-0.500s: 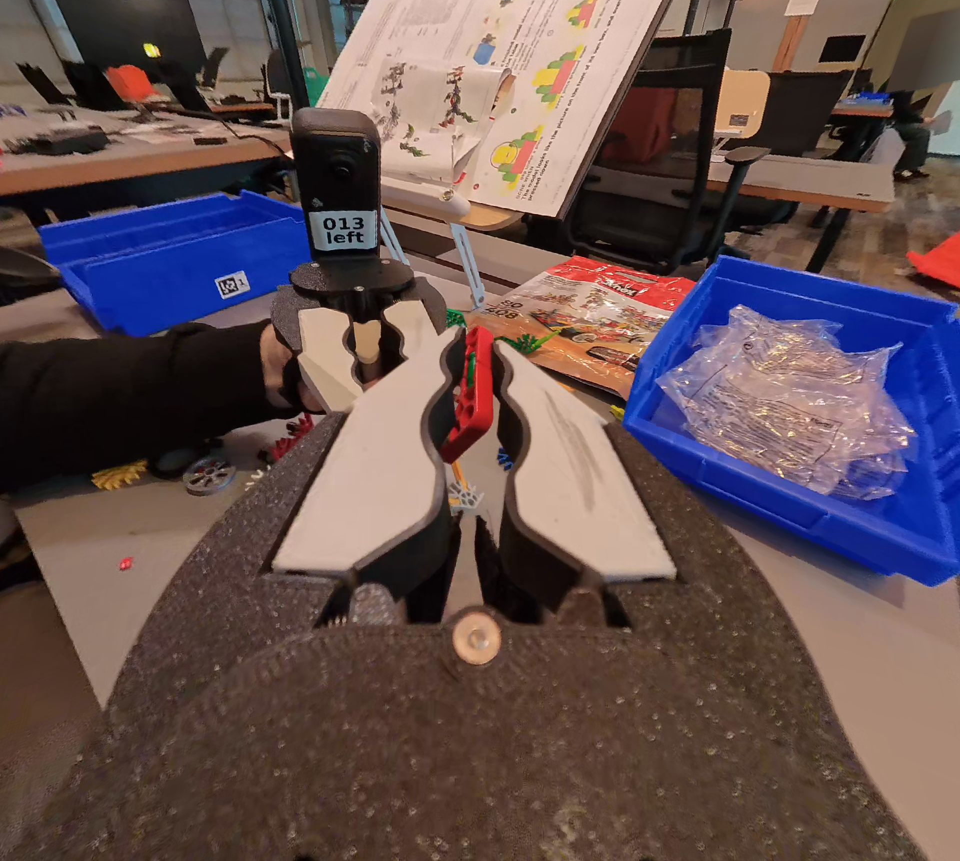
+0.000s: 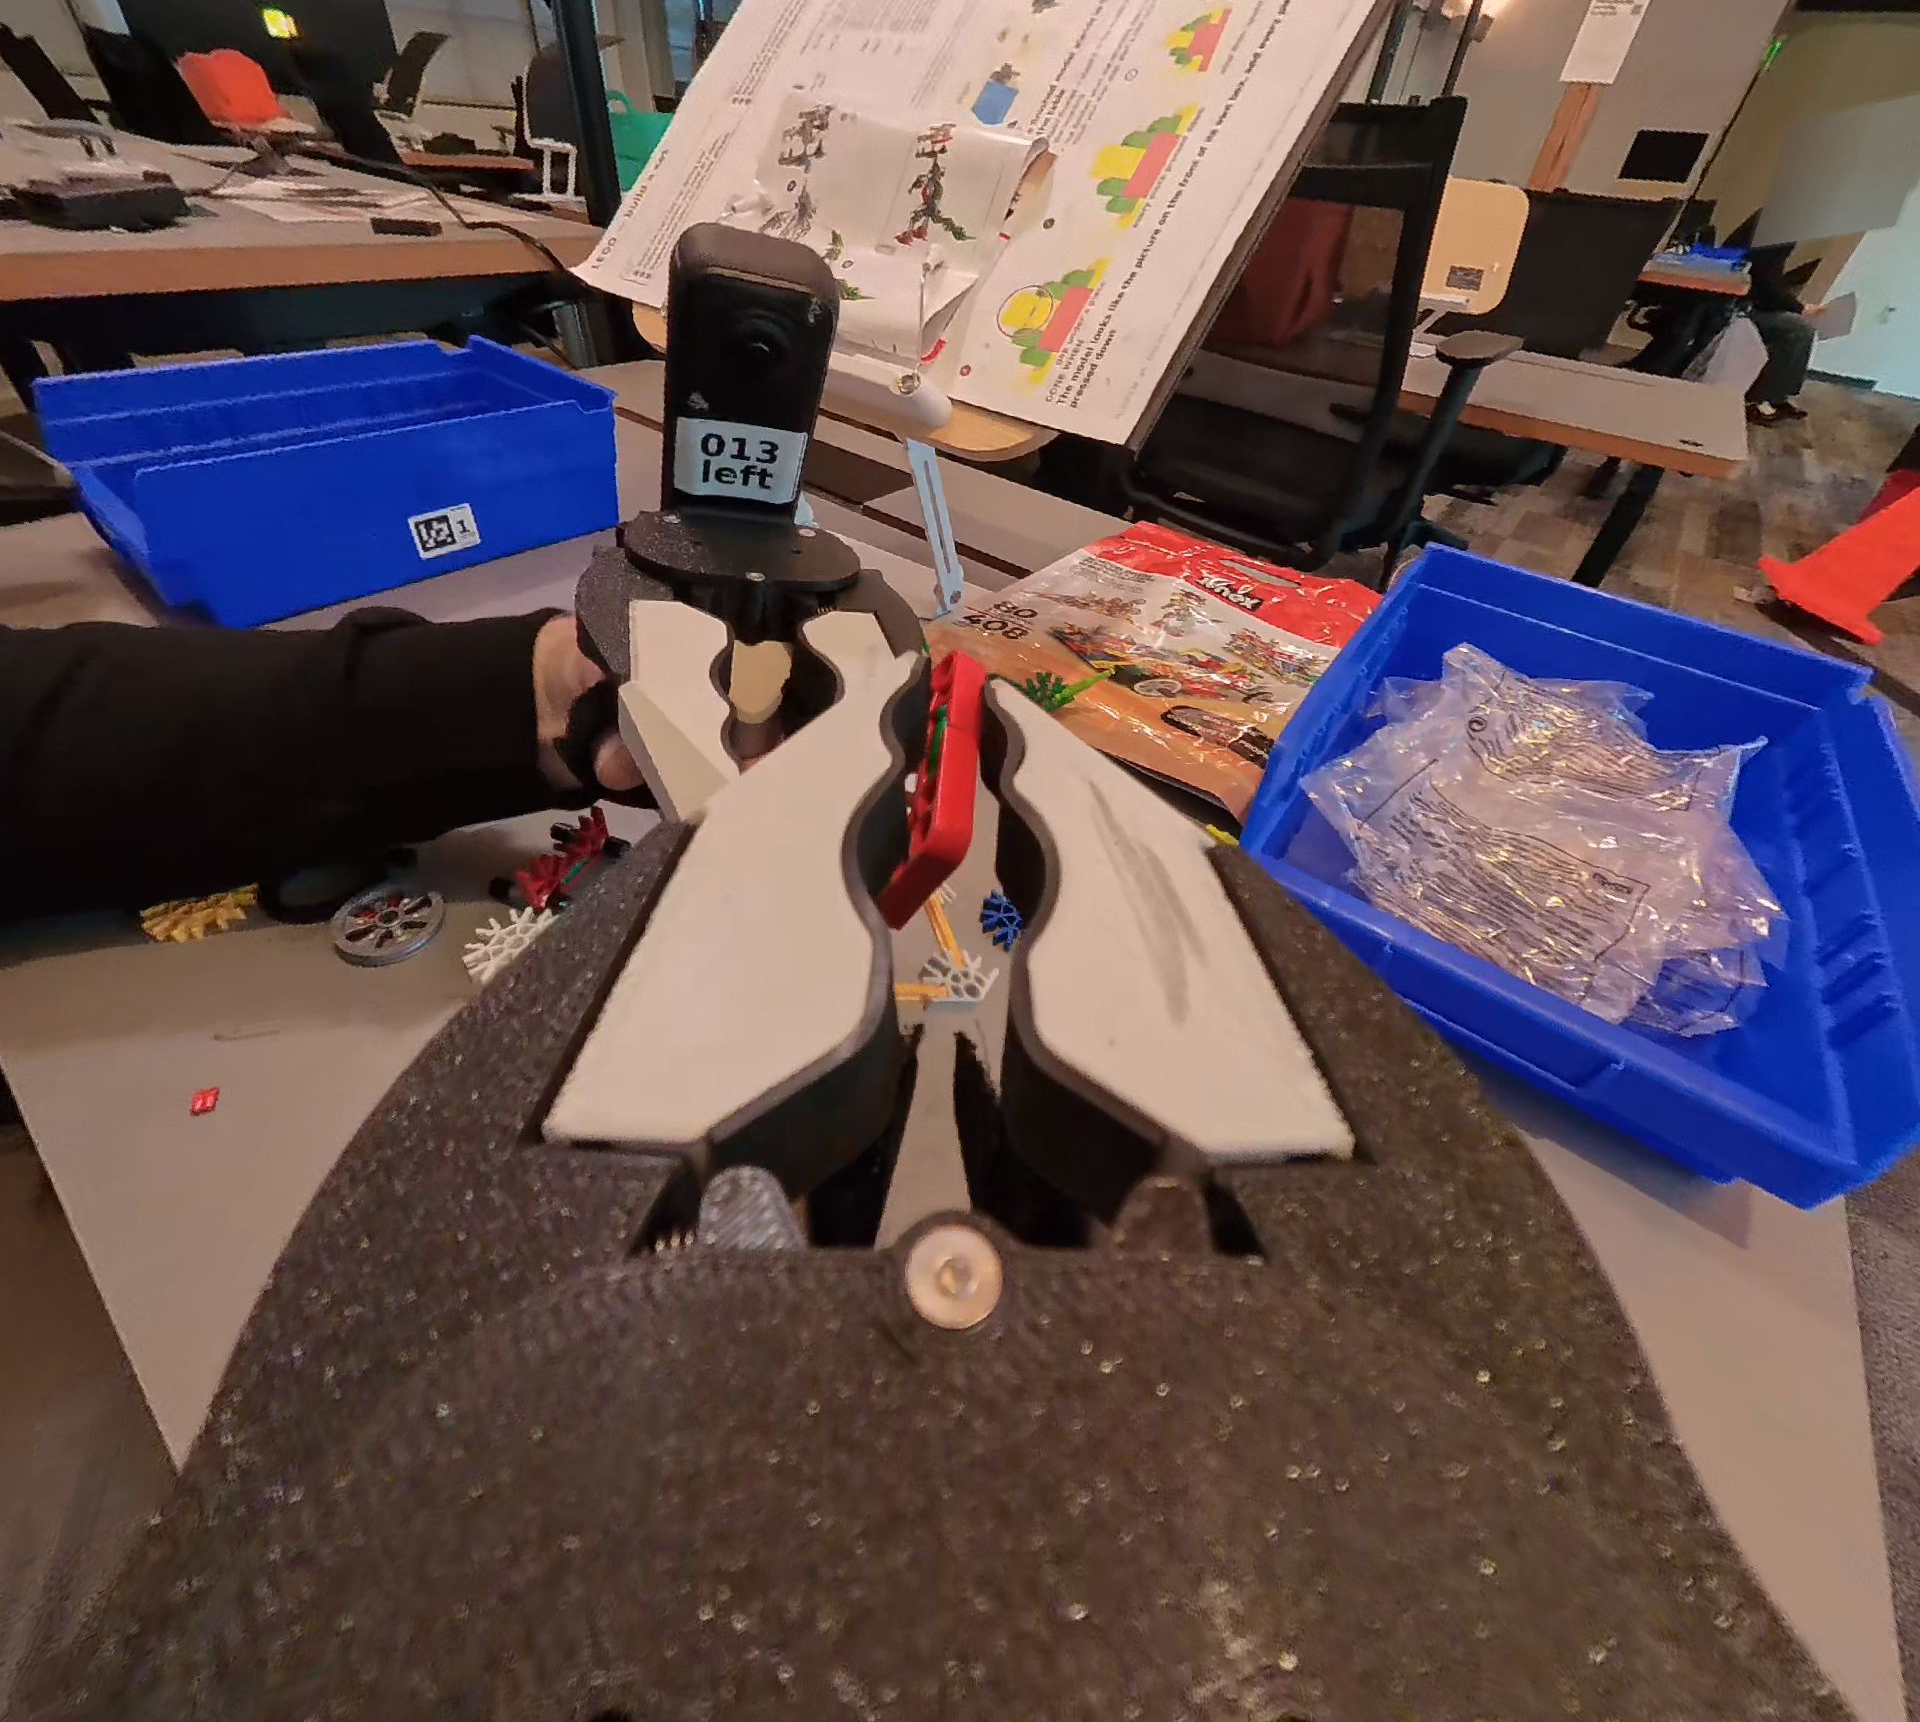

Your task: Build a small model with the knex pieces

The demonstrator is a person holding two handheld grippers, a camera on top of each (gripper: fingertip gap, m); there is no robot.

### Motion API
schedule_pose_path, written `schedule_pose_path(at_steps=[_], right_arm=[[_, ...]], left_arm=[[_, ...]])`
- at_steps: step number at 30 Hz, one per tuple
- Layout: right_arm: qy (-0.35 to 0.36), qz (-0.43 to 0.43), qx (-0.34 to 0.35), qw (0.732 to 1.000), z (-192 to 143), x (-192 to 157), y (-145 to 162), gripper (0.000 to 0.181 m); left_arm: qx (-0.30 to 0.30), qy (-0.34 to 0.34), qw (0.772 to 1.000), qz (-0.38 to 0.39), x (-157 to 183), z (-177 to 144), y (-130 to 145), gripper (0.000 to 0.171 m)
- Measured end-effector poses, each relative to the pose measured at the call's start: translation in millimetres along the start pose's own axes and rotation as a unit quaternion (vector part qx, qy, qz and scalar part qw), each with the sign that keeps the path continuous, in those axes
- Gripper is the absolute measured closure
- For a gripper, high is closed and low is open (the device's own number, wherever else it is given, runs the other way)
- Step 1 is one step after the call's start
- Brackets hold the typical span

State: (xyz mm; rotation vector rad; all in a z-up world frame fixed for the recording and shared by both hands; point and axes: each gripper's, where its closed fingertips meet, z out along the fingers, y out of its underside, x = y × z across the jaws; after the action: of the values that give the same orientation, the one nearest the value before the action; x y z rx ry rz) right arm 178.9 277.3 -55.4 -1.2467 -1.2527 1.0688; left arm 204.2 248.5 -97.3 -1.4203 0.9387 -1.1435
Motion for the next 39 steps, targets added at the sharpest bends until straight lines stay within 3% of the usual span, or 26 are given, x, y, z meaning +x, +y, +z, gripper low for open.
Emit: schedule_pose_path(at_steps=[8,16,24,33,39], right_arm=[[-0.026,0.033,0.025,0.999,-3.7,-8.2,-9.2,0.175],[-0.079,0.167,0.079,0.980,-9.5,-6.0,-13.7,0.176],[-0.106,0.227,0.098,0.963,-11.3,-3.4,-8.1,0.178],[-0.105,0.247,0.102,0.958,-5.2,-3.8,-7.4,0.178],[-0.108,0.261,0.078,0.956,0.2,6.5,7.7,0.177]], left_arm=[[0.010,0.014,1.000,-0.002,7.1,-3.1,-6.8,0.145],[0.047,0.003,0.999,0.014,4.9,-7.5,-18.5,0.145],[0.006,-0.077,0.993,0.088,-14.3,-11.6,-10.9,0.140],[0.012,-0.077,0.994,0.080,-15.8,-23.0,-15.2,0.139],[-0.067,-0.153,0.976,0.142,-35.9,-22.6,1.8,0.131]])
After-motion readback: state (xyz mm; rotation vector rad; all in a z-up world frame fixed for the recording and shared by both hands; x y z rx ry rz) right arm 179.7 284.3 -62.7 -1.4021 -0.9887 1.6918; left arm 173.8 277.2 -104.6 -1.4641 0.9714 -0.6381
